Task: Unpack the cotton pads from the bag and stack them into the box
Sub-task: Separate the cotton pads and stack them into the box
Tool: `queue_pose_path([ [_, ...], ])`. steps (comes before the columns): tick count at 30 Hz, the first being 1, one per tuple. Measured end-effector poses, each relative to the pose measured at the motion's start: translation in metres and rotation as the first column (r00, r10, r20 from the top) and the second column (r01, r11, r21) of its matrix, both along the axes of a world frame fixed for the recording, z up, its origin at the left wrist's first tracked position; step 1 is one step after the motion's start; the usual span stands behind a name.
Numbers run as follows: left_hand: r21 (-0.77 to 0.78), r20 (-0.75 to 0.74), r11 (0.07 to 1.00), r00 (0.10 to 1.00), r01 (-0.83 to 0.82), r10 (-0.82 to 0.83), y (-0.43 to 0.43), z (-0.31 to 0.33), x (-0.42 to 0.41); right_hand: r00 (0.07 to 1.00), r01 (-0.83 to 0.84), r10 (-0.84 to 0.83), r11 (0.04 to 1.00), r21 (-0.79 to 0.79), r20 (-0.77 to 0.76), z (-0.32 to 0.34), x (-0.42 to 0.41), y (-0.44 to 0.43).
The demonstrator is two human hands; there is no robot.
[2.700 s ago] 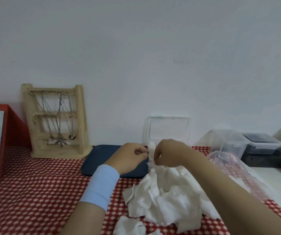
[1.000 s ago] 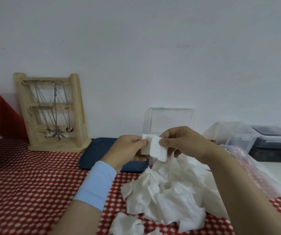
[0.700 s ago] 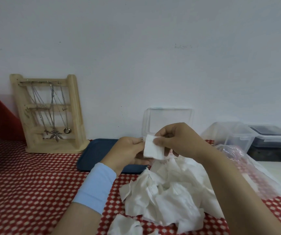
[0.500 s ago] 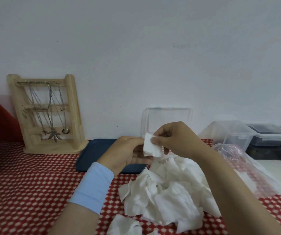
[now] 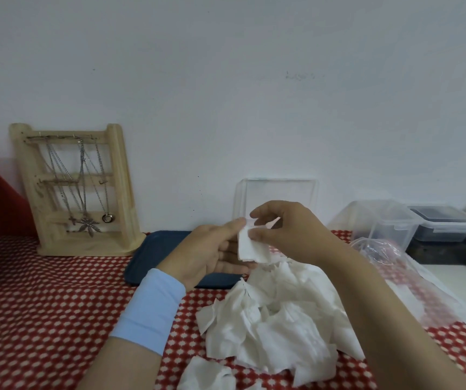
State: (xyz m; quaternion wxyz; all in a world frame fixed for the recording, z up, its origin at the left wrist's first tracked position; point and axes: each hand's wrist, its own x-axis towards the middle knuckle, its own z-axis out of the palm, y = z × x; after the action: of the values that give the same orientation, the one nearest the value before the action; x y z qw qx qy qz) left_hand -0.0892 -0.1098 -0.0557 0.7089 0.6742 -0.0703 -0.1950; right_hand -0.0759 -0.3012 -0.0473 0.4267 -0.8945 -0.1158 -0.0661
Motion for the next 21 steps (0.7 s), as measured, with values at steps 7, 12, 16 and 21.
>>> queue_pose_path([
  [7,0.161,0.087,0.985,0.995,-0.066,0.052,0.011,-0.01,0.01,0.998,-0.017,0.02,0.999,0.046,-0.066,-0.001,0.001,0.0],
  [12,0.133,0.112,0.962,0.968,-0.238,0.224,0.021,-0.015,0.018,0.908,-0.358,0.247,0.877,-0.321,-0.338,-0.004,-0.007,0.002],
  [16,0.088,0.091,0.959,0.961,-0.269,0.261,0.022,-0.015,0.018,0.855,-0.477,0.291,0.767,-0.428,-0.43,-0.009,-0.01,0.011],
  [21,0.005,0.076,0.944,0.941,-0.331,0.329,0.019,-0.017,0.02,0.961,-0.255,0.197,0.903,-0.346,-0.196,0.001,-0.005,-0.007],
])
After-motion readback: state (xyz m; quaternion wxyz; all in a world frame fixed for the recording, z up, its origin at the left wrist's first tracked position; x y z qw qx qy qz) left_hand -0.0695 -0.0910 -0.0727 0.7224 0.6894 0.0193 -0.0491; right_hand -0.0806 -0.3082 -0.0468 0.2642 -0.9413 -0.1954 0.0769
